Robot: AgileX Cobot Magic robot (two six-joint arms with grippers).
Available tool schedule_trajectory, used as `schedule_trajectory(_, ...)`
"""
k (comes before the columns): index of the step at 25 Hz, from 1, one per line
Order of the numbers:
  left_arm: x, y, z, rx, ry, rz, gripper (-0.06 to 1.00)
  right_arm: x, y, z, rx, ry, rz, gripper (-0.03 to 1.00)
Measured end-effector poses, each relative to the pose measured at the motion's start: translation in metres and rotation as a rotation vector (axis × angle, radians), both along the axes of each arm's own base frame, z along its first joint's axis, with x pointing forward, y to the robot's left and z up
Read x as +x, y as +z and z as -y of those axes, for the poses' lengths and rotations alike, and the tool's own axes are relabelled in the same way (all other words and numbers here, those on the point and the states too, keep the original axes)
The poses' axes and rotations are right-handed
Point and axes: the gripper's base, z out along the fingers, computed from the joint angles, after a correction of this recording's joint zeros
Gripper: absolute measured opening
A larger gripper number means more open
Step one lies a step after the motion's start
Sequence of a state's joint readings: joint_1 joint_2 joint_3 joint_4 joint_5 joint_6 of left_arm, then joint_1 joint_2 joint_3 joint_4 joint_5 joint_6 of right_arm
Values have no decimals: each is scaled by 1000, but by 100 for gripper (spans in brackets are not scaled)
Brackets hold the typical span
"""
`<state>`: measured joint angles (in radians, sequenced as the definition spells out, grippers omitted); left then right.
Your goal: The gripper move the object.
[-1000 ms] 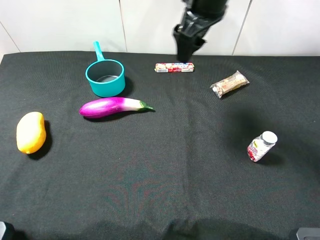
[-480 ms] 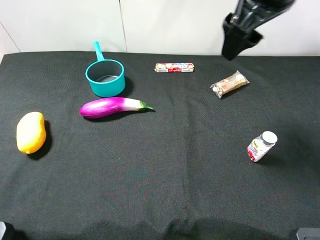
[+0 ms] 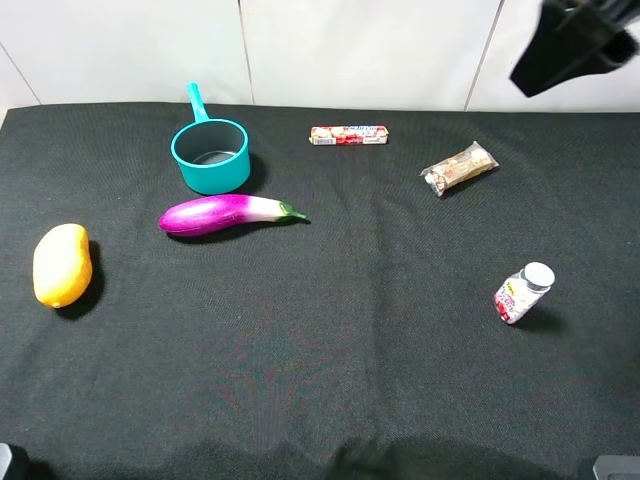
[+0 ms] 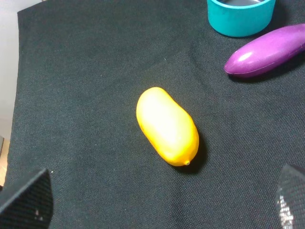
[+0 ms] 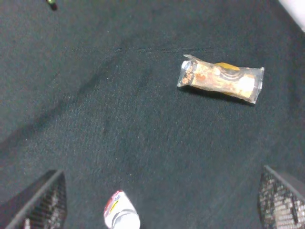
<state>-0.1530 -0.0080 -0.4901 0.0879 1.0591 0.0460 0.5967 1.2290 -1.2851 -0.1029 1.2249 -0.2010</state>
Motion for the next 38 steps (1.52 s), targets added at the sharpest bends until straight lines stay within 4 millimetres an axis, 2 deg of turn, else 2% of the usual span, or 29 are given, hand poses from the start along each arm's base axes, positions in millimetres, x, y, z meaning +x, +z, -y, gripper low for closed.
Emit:
schedule_trajectory(12, 0, 0, 0, 0, 0, 0, 99, -52, -3, 35, 84, -95, 32, 61)
schedule_trajectory(17, 0, 0, 0, 0, 0, 0, 99, -72, -21, 51, 101, -148, 10, 61)
schedule_trajectory(21, 0, 0, 0, 0, 0, 0, 99, -87, -39, 71, 130, -267, -10, 61)
schedule_trajectory(28, 0, 0, 0, 0, 0, 0, 99, -125, -54, 110, 236, -504, 151, 61)
schedule_trajectory(34, 0, 0, 0, 0, 0, 0, 99, -159, -71, 123, 278, -642, 272, 67)
schedule_trajectory(38, 0, 0, 0, 0, 0, 0, 99, -174, -86, 126, 304, -713, 386, 69)
